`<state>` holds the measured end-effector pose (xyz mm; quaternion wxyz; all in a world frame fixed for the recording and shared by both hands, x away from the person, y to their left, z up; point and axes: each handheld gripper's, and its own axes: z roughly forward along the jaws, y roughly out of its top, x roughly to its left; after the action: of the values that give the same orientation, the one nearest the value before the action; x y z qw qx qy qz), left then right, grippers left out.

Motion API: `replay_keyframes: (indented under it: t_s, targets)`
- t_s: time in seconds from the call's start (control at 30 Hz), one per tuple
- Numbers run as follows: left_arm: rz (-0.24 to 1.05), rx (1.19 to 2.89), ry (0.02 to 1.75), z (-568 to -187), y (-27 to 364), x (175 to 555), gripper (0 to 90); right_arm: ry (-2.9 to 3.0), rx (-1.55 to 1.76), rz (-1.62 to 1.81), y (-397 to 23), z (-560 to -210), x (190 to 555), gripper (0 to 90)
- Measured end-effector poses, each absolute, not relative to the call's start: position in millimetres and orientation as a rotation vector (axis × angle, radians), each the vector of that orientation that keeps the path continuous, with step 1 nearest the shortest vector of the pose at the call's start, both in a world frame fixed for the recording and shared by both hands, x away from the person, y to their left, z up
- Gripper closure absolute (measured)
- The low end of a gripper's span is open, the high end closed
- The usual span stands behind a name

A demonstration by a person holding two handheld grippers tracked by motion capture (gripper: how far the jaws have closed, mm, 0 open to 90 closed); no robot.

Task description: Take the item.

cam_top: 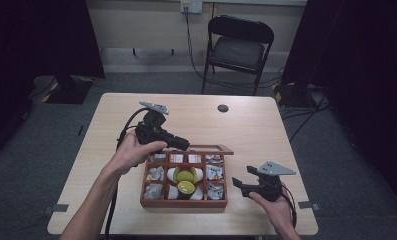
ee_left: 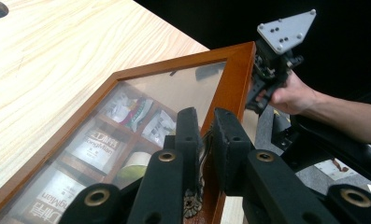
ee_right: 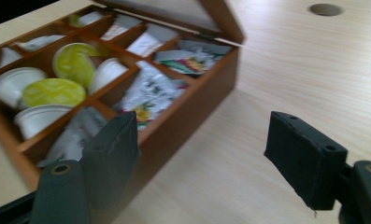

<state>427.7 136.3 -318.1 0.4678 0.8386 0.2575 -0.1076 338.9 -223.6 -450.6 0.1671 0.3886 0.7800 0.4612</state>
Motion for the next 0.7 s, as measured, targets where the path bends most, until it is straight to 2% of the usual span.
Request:
replay_keyframes:
  t_s: [0.37,0.7]
  targets:
    - [-0.245,2.054,0.641,-316.5,136.3,427.6,81.0,2.359,0.979,1.376,-176.9,-446.9,327.7,25.1]
    - [-0.237,2.041,0.648,-316.1,137.0,428.2,81.0,2.447,0.843,1.424,-124.2,-445.2,328.9,29.3]
